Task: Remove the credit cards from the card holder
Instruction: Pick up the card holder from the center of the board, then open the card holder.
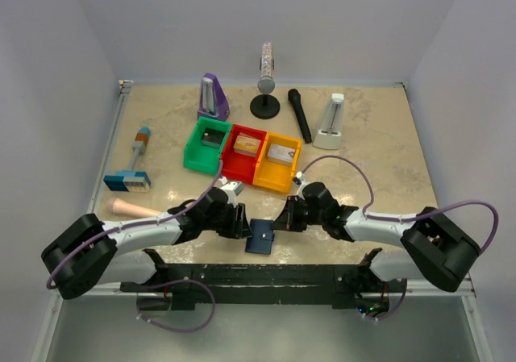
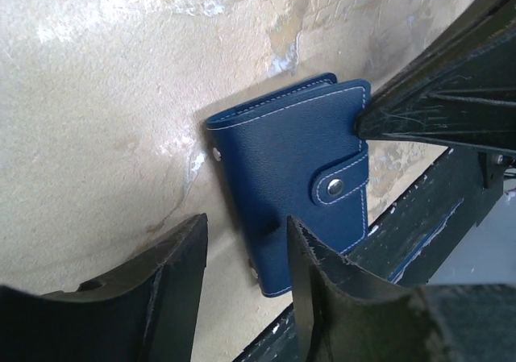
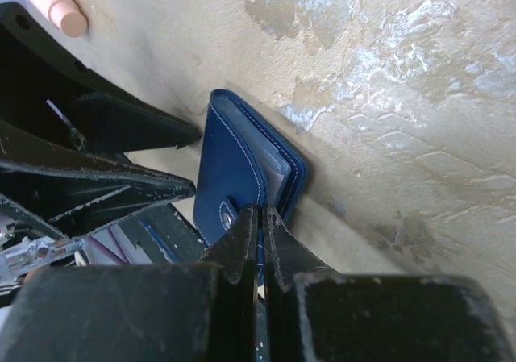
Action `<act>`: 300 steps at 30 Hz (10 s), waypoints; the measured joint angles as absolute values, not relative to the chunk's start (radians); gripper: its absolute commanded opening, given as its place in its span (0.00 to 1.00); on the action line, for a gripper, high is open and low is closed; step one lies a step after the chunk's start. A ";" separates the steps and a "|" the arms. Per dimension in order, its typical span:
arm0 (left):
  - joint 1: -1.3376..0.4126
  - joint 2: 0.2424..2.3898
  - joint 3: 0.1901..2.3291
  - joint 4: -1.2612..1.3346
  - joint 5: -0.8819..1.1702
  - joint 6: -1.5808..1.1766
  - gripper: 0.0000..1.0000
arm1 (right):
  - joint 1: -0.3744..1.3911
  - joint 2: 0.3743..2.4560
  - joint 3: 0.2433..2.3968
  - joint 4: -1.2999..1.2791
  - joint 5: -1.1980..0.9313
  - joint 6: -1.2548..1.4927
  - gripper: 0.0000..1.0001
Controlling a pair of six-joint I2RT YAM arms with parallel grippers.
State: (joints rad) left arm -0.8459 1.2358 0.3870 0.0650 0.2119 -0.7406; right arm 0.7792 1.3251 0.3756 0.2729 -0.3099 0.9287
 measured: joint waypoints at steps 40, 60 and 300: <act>-0.840 0.641 0.195 0.232 0.086 -0.830 1.00 | 0.771 0.817 0.514 -0.127 -0.474 0.716 0.00; -0.825 0.497 0.132 0.485 0.302 -0.846 1.00 | 0.758 0.853 0.572 0.092 -0.726 0.821 0.00; -0.865 0.885 0.804 -0.450 0.037 -1.182 0.00 | 1.238 1.223 1.198 -0.732 0.498 0.379 0.56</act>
